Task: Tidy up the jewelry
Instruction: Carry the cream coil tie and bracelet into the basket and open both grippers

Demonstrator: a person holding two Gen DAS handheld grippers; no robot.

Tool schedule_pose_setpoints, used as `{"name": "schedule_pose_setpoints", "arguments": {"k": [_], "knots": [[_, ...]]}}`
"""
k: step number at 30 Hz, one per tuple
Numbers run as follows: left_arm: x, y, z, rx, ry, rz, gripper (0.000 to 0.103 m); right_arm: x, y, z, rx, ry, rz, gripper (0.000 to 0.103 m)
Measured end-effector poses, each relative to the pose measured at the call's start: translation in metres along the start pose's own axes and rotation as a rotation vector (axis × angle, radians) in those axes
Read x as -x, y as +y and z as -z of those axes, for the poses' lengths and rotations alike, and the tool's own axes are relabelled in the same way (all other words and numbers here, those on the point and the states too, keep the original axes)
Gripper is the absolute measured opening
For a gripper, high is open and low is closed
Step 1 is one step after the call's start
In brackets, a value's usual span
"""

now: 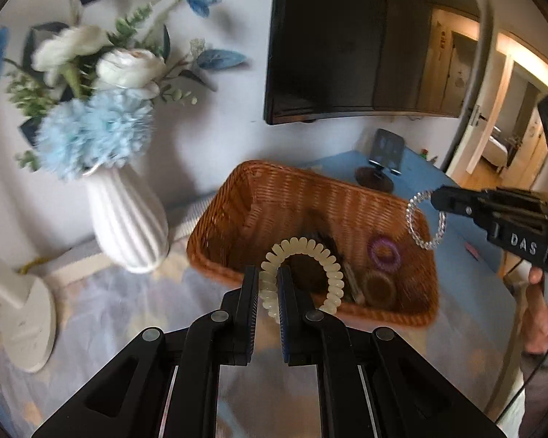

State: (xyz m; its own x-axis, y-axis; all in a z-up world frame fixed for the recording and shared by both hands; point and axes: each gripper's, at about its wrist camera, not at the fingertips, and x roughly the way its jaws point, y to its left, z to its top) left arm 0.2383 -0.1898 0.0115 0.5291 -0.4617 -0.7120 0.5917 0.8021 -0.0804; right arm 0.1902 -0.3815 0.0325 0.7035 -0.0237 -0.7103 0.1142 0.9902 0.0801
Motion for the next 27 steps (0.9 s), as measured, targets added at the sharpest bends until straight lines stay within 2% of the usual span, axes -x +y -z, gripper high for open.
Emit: {"name": "schedule_pose_setpoints", "arguments": {"k": [7, 11, 18, 22, 24, 26, 27], "knots": [[-0.079, 0.002, -0.018, 0.024, 0.078, -0.056, 0.01, -0.078, -0.013, -0.003, -0.05, 0.107, -0.08, 0.008], [-0.105, -0.003, -0.021, 0.024, 0.107, -0.047, 0.01, -0.11, -0.03, 0.007, -0.09, 0.178, -0.081, 0.008], [-0.119, 0.001, -0.021, 0.023, 0.127, -0.056, 0.01, -0.112, -0.045, 0.015, -0.09, 0.168, -0.059, 0.009], [-0.102, 0.006, -0.02, 0.037, 0.107, -0.018, 0.011, -0.104, -0.043, 0.016, -0.071, 0.14, -0.046, 0.015], [-0.087, 0.008, -0.018, 0.061, 0.108, 0.021, 0.02, -0.095, -0.045, 0.017, -0.085, 0.122, -0.051, 0.031], [-0.071, 0.012, -0.015, 0.076, 0.091, 0.027, 0.04, -0.083, -0.046, 0.017, -0.101, 0.108, -0.071, 0.033], [-0.056, 0.015, -0.012, 0.081, 0.066, 0.017, 0.043, -0.078, -0.046, 0.017, -0.106, 0.105, -0.077, 0.033]]}}
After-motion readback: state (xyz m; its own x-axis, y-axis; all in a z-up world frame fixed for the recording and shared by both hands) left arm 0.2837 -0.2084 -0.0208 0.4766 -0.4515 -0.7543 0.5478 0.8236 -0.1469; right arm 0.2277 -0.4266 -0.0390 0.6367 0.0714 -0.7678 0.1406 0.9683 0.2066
